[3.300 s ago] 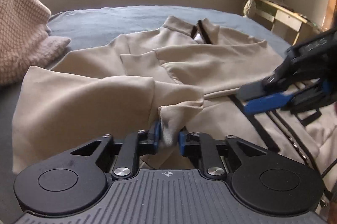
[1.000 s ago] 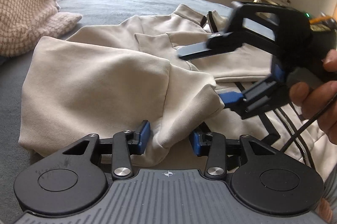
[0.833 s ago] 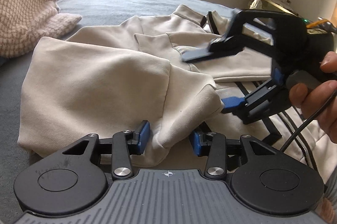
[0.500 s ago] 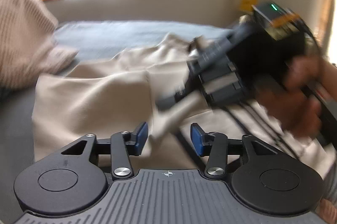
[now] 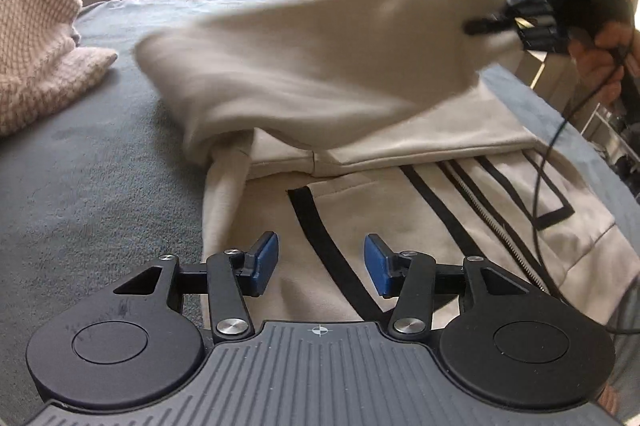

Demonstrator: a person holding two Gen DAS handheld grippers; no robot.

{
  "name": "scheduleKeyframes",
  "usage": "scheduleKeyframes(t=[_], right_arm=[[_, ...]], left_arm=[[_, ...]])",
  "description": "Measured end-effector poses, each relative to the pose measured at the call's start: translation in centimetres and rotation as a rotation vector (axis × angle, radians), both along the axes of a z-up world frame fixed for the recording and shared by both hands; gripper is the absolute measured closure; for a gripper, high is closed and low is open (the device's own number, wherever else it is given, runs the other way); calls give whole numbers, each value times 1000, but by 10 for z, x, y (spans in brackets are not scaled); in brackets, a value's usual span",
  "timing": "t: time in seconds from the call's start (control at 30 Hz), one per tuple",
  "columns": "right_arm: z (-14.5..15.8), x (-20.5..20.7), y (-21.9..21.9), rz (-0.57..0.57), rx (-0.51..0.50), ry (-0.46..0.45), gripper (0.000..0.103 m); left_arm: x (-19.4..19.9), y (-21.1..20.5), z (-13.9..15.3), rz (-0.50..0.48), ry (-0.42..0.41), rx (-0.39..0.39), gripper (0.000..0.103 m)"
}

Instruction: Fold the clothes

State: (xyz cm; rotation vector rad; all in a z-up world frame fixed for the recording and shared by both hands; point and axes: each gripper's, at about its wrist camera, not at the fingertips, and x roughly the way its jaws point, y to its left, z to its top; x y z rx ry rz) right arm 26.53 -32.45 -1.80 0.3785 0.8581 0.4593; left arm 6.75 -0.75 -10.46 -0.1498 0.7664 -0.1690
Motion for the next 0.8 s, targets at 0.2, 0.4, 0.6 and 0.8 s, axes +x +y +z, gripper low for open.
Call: scheduleKeyframes(t=[0.2, 0.4, 0.6, 0.8], right_arm=[[-34, 8, -52, -112, -11, 98, 99], [-56, 13, -81, -172, 67, 166, 99], [-38, 22, -102, -185, 235, 184, 99], [-92, 40, -118, -206, 191, 412, 98]], left_arm=[[9, 2, -8, 8, 47, 45, 55], [12, 4, -11, 5, 81, 89, 55], [12, 10, -10, 2, 99, 98, 55], [15, 14, -10, -5, 115, 82, 55]])
